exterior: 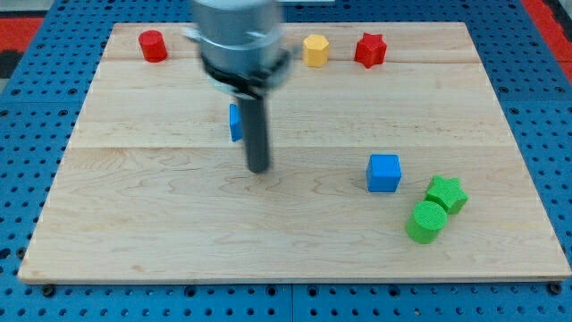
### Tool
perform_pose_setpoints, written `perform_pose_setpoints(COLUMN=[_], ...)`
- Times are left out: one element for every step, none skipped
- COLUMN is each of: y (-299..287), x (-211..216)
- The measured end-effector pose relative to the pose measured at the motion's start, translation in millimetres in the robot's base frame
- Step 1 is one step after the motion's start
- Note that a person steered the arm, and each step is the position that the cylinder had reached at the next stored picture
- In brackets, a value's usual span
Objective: Push the blue blocks towards the green blocks
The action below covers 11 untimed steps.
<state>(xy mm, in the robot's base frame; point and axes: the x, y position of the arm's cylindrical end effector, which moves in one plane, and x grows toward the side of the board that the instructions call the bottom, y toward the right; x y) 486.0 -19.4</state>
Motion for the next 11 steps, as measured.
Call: perform_pose_setpoints(y=[-65, -120, -117, -51, -5, 6, 63, 55, 86, 116, 85], x=[-23, -59, -88, -79, -83, -104, -60, -46, -8, 10, -26])
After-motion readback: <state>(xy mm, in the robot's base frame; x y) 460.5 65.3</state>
